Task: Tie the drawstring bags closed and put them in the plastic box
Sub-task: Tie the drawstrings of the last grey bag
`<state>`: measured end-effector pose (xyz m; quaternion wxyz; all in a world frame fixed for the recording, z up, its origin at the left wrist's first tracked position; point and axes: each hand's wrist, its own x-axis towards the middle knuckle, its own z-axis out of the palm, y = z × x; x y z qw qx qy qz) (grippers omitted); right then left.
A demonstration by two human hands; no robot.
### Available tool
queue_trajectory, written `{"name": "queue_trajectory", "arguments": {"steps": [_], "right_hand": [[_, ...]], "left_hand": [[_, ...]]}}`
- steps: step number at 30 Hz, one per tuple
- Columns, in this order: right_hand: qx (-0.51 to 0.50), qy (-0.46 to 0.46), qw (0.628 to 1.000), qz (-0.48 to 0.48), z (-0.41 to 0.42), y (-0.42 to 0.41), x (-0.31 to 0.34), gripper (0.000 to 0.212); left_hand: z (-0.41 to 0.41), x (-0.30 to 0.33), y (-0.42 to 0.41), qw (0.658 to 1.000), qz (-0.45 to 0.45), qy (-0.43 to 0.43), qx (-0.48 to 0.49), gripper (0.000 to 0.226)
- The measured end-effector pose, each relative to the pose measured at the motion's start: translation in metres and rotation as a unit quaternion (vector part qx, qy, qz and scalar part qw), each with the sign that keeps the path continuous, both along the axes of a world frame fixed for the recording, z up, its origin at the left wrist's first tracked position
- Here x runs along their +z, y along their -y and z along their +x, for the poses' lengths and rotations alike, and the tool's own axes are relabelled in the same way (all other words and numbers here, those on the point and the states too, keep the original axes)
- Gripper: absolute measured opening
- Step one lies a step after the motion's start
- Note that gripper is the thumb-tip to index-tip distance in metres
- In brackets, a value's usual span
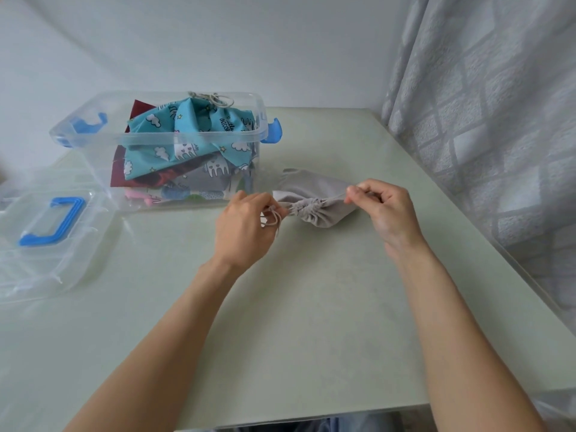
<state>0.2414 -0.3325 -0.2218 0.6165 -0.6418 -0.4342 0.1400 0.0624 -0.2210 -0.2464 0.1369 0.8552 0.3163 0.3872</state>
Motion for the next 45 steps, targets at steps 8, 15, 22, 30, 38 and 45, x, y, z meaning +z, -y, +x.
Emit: {"name": "queue_trajectory", "arguments": {"steps": [8,15,22,30,38,45], "right_hand": [[-0.004,-0.009,0.997,-0.082,0.012,0.005,-0.001,0.016],[0.063,-0.027,0.997,-0.038,-0.01,0.0,0.018,0.023],[0.099,0.099,0.986,-0.093,-0.063,-0.039,0.032,0.018],[0.119,0.194,0.95,-0.213,-0.105,-0.07,0.023,0.026],[0.188,0.076,0.969,-0.139,-0.092,-0.046,0.026,0.023],[0.107,-0.108,0.986,-0.066,-0.047,-0.027,0.039,0.016]], "left_hand": [[-0.013,0.002,-0.005,0.965,-0.243,0.044,-0.084,0.011],[-0.021,0.028,-0.014,0.817,-0.477,0.283,-0.154,0.031],[-0.045,0.032,-0.03,0.965,-0.239,0.109,-0.018,0.039],[-0.055,0.04,-0.028,0.854,-0.401,0.306,-0.132,0.011],[-0.044,0.038,-0.023,0.805,-0.443,0.348,-0.183,0.019],[-0.007,0.018,0.006,0.845,-0.444,0.214,-0.208,0.048]]}}
